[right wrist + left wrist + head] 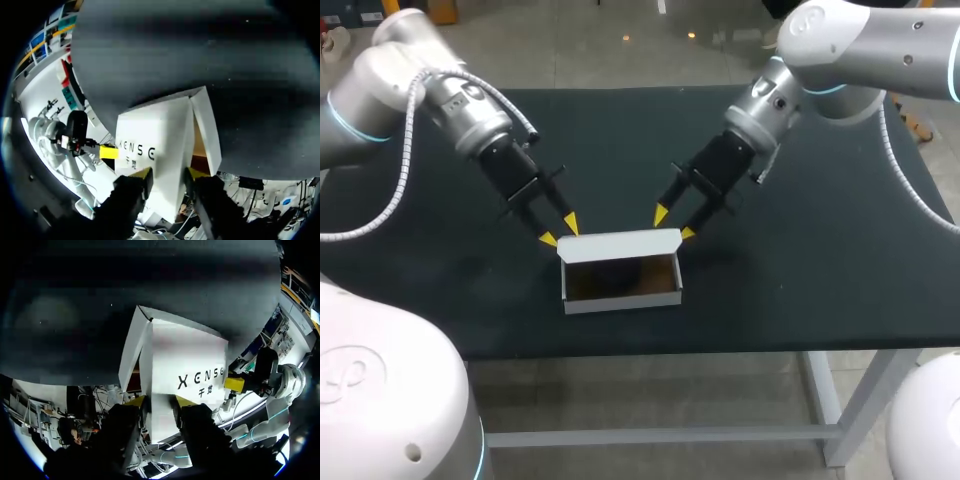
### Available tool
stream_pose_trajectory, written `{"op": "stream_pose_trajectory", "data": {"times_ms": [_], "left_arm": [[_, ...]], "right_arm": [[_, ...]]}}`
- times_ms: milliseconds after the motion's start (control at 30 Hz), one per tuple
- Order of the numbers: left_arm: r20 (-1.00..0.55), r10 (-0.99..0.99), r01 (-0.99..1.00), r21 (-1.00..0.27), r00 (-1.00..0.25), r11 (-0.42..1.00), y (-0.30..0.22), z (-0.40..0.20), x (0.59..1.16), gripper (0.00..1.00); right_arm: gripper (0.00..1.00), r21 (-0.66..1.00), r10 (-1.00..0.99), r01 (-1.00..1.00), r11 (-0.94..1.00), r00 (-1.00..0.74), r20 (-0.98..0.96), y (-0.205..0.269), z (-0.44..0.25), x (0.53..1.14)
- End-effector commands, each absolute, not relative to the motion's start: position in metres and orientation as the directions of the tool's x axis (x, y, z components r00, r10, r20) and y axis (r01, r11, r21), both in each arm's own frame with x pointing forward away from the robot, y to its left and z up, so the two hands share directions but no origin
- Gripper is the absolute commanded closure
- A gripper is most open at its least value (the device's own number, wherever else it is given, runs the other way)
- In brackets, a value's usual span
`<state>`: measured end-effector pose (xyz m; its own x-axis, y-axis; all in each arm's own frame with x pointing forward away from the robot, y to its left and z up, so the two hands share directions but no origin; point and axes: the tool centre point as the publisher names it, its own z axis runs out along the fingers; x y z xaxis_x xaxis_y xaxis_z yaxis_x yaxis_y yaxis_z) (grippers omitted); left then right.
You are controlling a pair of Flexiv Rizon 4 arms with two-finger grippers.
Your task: Assemble the packaging by folding the flat box into shape, placing the metal phone stand inside, and closing the box properly
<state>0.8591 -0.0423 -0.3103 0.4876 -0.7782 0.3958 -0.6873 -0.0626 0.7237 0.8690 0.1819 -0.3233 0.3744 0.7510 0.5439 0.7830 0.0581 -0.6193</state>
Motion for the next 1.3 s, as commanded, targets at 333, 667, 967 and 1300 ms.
{"op": "stream_pose_trajectory", "data": {"times_ms": [333, 667, 967, 1300], "left_arm": [[0.395, -0.748, -0.687, 0.718, 0.533, -0.111, -0.0501, -0.3096, 0.8579, 0.63], [0.407, -0.713, -0.676, 0.726, 0.571, -0.127, -0.0515, -0.3091, 0.8579, 0.66], [0.414, -0.676, -0.668, 0.728, 0.610, -0.158, -0.0490, -0.3139, 0.8605, 0.73], [0.434, -0.653, -0.672, 0.723, 0.621, -0.158, -0.0475, -0.3123, 0.8620, 0.78]], "right_arm": [[0.55, -0.619, 0.756, 0.783, 0.061, 0.368, 0.541, 0.1913, -0.3228, 0.8691], [0.55, -0.619, 0.757, 0.783, 0.060, 0.368, 0.539, 0.1923, -0.3235, 0.8701], [0.55, -0.621, 0.755, 0.781, 0.063, 0.369, 0.541, 0.1918, -0.3250, 0.8707], [0.55, -0.620, 0.755, 0.782, 0.061, 0.370, 0.541, 0.1918, -0.3248, 0.8708]]}}
